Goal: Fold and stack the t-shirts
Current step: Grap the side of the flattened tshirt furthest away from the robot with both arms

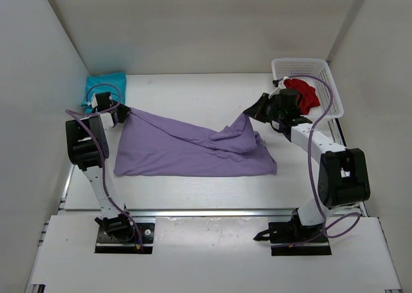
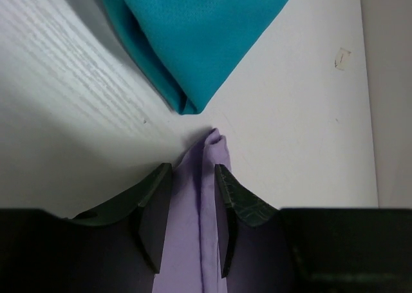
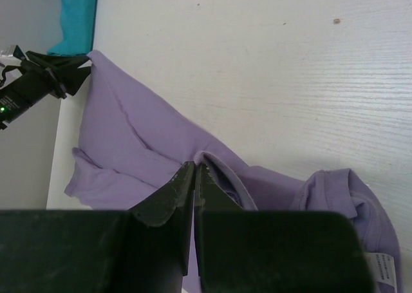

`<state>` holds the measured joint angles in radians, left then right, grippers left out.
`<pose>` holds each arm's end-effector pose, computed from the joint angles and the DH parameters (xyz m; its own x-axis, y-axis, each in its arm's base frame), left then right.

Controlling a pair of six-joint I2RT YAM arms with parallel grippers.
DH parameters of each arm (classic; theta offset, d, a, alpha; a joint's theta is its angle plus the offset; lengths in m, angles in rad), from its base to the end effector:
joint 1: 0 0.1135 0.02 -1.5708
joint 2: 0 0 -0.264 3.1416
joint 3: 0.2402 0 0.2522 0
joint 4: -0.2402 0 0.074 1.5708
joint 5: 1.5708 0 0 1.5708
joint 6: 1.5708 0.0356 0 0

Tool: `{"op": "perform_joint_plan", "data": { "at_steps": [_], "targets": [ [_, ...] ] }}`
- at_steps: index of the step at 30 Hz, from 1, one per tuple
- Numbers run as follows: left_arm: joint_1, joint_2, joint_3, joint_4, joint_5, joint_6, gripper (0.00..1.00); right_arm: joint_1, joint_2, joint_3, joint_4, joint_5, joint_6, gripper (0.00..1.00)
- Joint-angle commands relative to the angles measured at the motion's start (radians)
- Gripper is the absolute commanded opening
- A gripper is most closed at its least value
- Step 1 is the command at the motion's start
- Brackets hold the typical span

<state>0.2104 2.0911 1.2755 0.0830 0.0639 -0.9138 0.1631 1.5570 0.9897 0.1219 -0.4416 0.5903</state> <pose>0.4349 0.0906 0.1321 -0.2712 -0.8659 -0.4202 -0.6168 0.4915 -0.6148 0.3439 0.0720 0.2507 -0.6467 0.4036 -0.6472 -0.2015 0.7280 0.6553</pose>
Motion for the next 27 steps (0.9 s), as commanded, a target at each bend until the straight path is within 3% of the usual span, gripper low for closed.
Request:
{"op": "perform_joint_plan", "data": {
  "at_steps": [1, 13, 19, 27],
  "targets": [
    [-0.002, 0.013, 0.039, 0.027, 0.031, -0.022, 0.44, 0.0, 0.014, 0.023, 0.061, -0.017, -0.012, 0.0],
    [-0.014, 0.038, 0.1, 0.04, 0.034, -0.036, 0.41, -0.01, 0.022, 0.018, 0.068, -0.029, -0.012, 0.0],
    [-0.023, 0.063, 0.14, 0.02, 0.025, -0.039, 0.3, -0.008, 0.021, 0.018, 0.067, -0.023, -0.006, 0.0],
    [-0.009, 0.079, 0.137, -0.012, 0.025, -0.034, 0.34, -0.019, 0.014, 0.007, 0.076, -0.019, -0.004, 0.0]
  ]
}}
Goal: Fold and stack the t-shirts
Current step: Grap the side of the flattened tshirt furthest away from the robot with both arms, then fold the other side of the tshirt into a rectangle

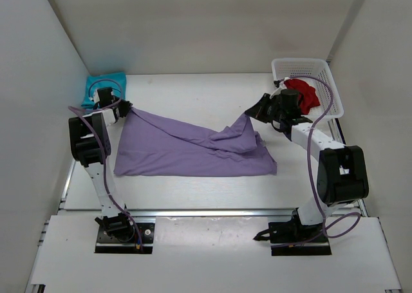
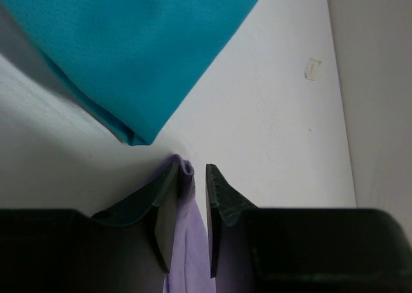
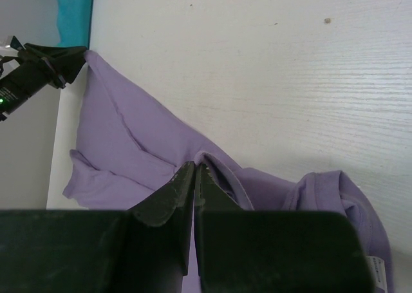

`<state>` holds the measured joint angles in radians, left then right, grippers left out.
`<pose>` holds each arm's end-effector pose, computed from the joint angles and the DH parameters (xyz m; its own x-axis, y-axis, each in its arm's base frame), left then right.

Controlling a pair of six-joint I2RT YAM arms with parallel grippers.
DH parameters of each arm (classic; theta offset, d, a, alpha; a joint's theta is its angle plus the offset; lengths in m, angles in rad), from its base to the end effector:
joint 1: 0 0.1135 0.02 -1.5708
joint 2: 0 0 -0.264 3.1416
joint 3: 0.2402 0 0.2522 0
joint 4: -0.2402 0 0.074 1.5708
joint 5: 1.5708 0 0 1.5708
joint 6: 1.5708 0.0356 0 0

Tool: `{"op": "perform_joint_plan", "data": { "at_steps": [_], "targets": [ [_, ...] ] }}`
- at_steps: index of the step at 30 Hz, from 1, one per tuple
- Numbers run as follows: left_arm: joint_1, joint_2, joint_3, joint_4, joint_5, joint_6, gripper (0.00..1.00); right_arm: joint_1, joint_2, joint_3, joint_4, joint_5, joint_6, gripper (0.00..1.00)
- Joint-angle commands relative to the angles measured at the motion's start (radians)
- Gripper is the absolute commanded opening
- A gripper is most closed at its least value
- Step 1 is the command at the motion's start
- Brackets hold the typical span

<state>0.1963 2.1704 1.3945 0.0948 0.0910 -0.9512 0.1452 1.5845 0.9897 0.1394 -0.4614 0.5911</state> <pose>0.4625 0.0887 0.1338 -0.2569 -0.8777 -0.4046 -0.5753 0.4752 -0.6657 0.3492 0.0671 0.2433 -0.6540 0.4087 -0.6366 -0.1935 0.7231 0.6631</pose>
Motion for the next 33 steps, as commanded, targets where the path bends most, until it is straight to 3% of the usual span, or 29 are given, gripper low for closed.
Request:
{"op": "perform_joint_plan", "data": {
  "at_steps": [1, 6, 9, 13, 17, 21, 26, 33],
  "targets": [
    [0.006, 0.005, 0.02, -0.029, -0.005, 0.005, 0.33, -0.006, -0.014, 0.013, 0.058, -0.008, -0.008, 0.0],
    [0.008, 0.005, 0.02, -0.027, -0.013, 0.002, 0.28, -0.016, -0.006, 0.012, 0.066, -0.02, 0.003, 0.0],
    [-0.001, 0.002, 0.034, -0.039, -0.017, 0.003, 0.04, -0.025, 0.005, 0.015, 0.069, -0.013, 0.016, 0.0],
    [-0.021, -0.011, 0.098, -0.083, -0.001, 0.012, 0.0, -0.05, 0.06, 0.136, 0.031, 0.009, 0.026, 0.0],
    [-0.028, -0.06, 0.107, -0.066, 0.027, -0.004, 0.0, -0.067, 0.158, 0.361, -0.034, 0.058, -0.008, 0.0],
    [-0.012, -0.098, 0.095, -0.038, 0.065, -0.037, 0.0, -0.065, 0.329, 0.671, -0.225, 0.128, -0.118, 0.0],
    [-0.006, -0.136, 0.046, 0.009, 0.095, -0.063, 0.0, -0.07, 0.543, 1.053, -0.4, 0.148, -0.203, 0.0],
    [0.022, -0.201, -0.048, 0.063, 0.138, -0.097, 0.0, -0.076, 0.782, 1.466, -0.676, 0.116, -0.275, 0.0]
  ]
}}
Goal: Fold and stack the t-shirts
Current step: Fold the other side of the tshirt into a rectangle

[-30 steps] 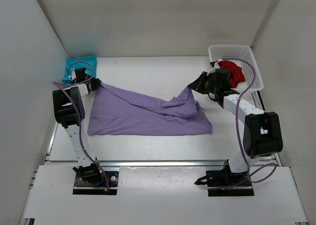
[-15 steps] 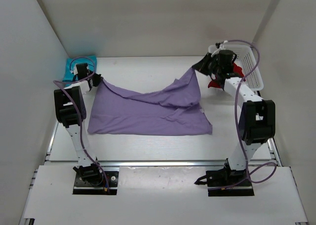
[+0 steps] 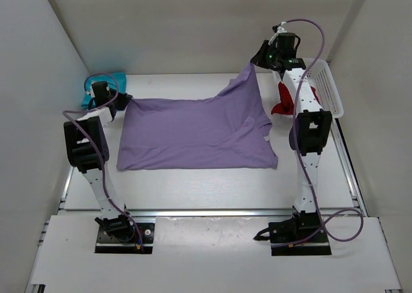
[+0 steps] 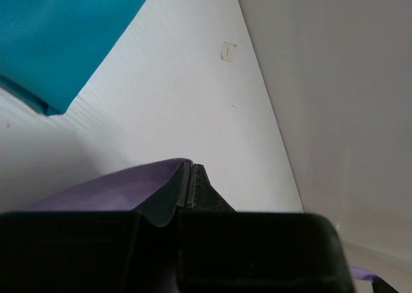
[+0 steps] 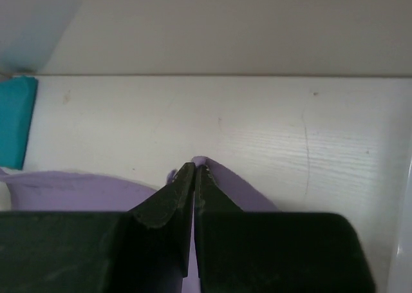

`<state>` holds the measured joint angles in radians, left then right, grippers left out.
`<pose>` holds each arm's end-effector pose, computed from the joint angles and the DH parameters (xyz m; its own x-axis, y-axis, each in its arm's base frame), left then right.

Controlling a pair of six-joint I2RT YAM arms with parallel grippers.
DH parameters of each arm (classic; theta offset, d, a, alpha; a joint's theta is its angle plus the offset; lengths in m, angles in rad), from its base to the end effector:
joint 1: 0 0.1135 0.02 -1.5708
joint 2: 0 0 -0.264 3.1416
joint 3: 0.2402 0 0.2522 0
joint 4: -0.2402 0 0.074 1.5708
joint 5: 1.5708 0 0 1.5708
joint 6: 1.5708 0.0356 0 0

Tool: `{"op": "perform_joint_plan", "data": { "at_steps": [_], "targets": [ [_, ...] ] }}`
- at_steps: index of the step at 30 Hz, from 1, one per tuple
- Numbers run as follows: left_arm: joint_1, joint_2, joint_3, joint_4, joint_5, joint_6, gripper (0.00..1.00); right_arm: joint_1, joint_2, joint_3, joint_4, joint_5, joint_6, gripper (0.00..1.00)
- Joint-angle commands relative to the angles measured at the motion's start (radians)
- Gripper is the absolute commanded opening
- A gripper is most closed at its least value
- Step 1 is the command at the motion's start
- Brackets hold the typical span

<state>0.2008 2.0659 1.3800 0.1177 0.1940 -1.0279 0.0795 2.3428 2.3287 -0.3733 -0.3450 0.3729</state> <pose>0.4568 0.0860 0.1785 -0.2412 -0.9065 -0.3466 -0.4703 0.4216 -0.7753 0.5468 0.0556 0.3186 -0.4917 0.3048 -0.8157 -0.2231 0.8614 0.4563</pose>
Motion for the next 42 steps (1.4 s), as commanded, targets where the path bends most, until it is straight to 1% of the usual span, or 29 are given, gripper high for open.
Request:
{"op": "perform_joint_plan", "data": {
  "at_steps": [1, 3, 6, 7, 8, 9, 10, 11, 12, 13, 14, 16, 19, 23, 25, 28, 30, 32, 35, 37, 42],
  "targets": [
    [0.012, -0.107, -0.041, 0.042, 0.039, -0.017, 0.0, -0.004, 0.03, 0.158, -0.177, -0.009, -0.057, 0.0],
    [0.02, -0.128, -0.064, 0.046, 0.041, -0.011, 0.0, -0.001, 0.012, 0.152, -0.257, 0.009, -0.08, 0.0],
    [0.035, -0.17, -0.128, 0.059, 0.051, -0.006, 0.0, 0.017, -0.057, 0.054, -0.311, 0.032, -0.117, 0.0],
    [0.04, -0.184, -0.156, 0.06, 0.054, -0.003, 0.0, 0.023, -0.103, -0.021, -0.322, 0.043, -0.123, 0.0],
    [0.043, -0.202, -0.185, 0.074, 0.056, -0.001, 0.0, 0.023, -0.172, -0.142, -0.296, 0.06, -0.123, 0.0],
    [0.049, -0.211, -0.196, 0.07, 0.061, 0.0, 0.0, 0.02, -0.212, -0.21, -0.229, 0.054, -0.106, 0.0],
    [0.064, -0.219, -0.219, 0.071, 0.067, 0.006, 0.0, 0.014, -0.303, -0.383, -0.128, 0.026, -0.089, 0.0],
    [0.066, -0.228, -0.232, 0.071, 0.071, 0.009, 0.0, -0.004, -0.398, -0.542, -0.069, 0.005, -0.057, 0.0],
    [0.075, -0.236, -0.245, 0.065, 0.074, 0.018, 0.0, -0.015, -0.433, -0.666, 0.006, -0.026, -0.028, 0.0],
    [0.081, -0.237, -0.252, 0.056, 0.071, 0.028, 0.0, -0.029, -0.485, -0.704, 0.039, -0.043, -0.029, 0.0],
    [0.089, -0.237, -0.268, 0.059, 0.074, 0.029, 0.0, -0.043, -0.514, -0.747, 0.034, -0.048, -0.032, 0.0],
    [0.104, -0.239, -0.275, 0.051, 0.094, 0.037, 0.0, -0.04, -0.527, -0.793, 0.021, -0.032, -0.042, 0.0],
    [0.126, -0.259, -0.308, 0.053, 0.111, 0.054, 0.0, -0.037, -0.585, -0.867, 0.048, -0.032, -0.017, 0.0],
    [0.143, -0.302, -0.355, 0.054, 0.119, 0.066, 0.0, -0.055, -0.709, -1.028, 0.1, -0.014, 0.012, 0.0],
    [0.144, -0.325, -0.377, 0.062, 0.131, 0.063, 0.0, -0.078, -0.785, -1.139, 0.138, -0.018, 0.041, 0.0],
    [0.144, -0.342, -0.4, 0.06, 0.137, 0.06, 0.0, -0.078, -0.849, -1.255, 0.174, -0.052, 0.058, 0.01],
    [0.158, -0.352, -0.398, 0.051, 0.15, 0.058, 0.0, -0.076, -0.882, -1.298, 0.186, -0.069, 0.066, 0.0],
    [0.146, -0.369, -0.395, 0.053, 0.162, 0.055, 0.0, -0.104, -0.91, -1.331, 0.208, -0.081, 0.072, 0.0],
    [0.134, -0.388, -0.375, 0.034, 0.168, 0.058, 0.0, -0.107, -0.95, -1.303, 0.214, -0.112, 0.083, 0.0],
    [0.123, -0.405, -0.377, 0.069, 0.191, 0.016, 0.0, -0.113, -0.968, -1.292, 0.212, -0.155, 0.096, 0.0],
    [0.147, -0.409, -0.355, 0.099, 0.239, -0.038, 0.0, -0.13, -0.982, -1.273, 0.22, -0.219, 0.126, 0.0]
  ]
}}
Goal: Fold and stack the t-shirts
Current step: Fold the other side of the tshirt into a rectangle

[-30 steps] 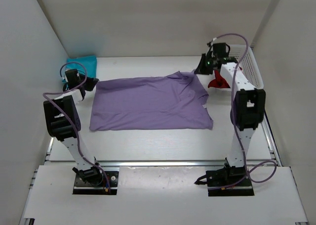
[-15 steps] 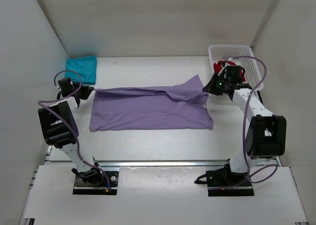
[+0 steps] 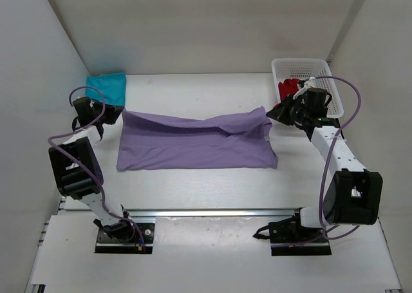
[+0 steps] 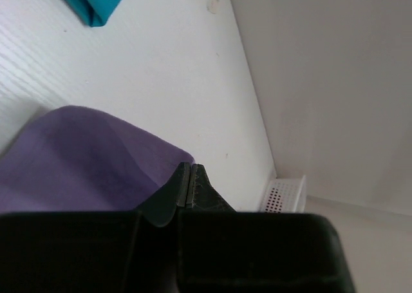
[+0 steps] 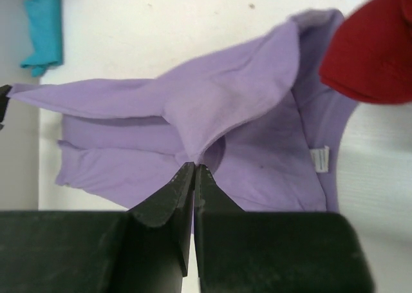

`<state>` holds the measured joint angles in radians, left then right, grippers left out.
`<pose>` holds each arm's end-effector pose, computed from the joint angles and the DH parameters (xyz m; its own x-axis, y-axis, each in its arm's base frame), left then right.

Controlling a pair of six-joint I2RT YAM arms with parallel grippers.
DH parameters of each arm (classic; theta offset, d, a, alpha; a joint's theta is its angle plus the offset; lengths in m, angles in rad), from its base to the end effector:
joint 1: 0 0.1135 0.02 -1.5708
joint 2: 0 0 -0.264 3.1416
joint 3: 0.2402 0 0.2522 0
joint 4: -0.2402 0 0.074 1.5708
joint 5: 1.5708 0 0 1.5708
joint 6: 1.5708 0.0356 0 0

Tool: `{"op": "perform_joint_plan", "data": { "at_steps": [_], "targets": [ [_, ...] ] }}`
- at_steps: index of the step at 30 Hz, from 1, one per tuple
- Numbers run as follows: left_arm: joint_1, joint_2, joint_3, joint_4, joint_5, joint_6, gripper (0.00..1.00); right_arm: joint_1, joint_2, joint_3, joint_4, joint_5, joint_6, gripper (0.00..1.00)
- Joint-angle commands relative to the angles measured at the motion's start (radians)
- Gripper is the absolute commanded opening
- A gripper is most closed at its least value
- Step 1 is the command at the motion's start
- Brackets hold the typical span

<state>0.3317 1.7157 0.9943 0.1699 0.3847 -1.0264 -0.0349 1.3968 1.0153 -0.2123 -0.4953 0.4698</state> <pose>0.3568 0.1088 0.2019 -0.2569 -0.9271 -0.2729 -0.4236 0.3618 -0.8305 0.3117 0.0060 0.2791 -0.6629 0.4217 -0.6186 -0.0705 0.7874 0.6123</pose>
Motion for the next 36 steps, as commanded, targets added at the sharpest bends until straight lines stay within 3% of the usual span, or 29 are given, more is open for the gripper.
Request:
{"op": "perform_joint_plan", "data": {
  "at_steps": [1, 8, 15, 22, 28, 34, 36],
  "targets": [
    [0.03, -0.068, 0.018, 0.058, 0.054, -0.05, 0.0, -0.022, -0.032, 0.04, 0.066, -0.081, 0.032, 0.0],
    [0.049, -0.062, -0.08, 0.056, 0.043, 0.0, 0.0, -0.095, -0.05, -0.032, 0.073, -0.111, 0.041, 0.0],
    [0.056, -0.013, -0.103, -0.059, -0.027, 0.104, 0.0, -0.088, -0.074, -0.109, 0.091, -0.147, 0.056, 0.0],
    [0.061, 0.021, -0.079, -0.151, -0.085, 0.187, 0.01, -0.048, -0.131, -0.061, 0.008, -0.18, 0.036, 0.0],
    [0.05, 0.021, -0.071, -0.161, -0.095, 0.207, 0.23, -0.079, -0.199, -0.119, 0.05, -0.187, 0.076, 0.0],
    [0.041, -0.002, -0.086, -0.15, -0.109, 0.2, 0.49, -0.083, -0.073, -0.268, 0.088, -0.04, 0.073, 0.0],
    [0.043, -0.025, -0.091, -0.155, -0.112, 0.201, 0.51, -0.091, -0.027, -0.319, 0.125, -0.04, 0.092, 0.0]
  ]
}}
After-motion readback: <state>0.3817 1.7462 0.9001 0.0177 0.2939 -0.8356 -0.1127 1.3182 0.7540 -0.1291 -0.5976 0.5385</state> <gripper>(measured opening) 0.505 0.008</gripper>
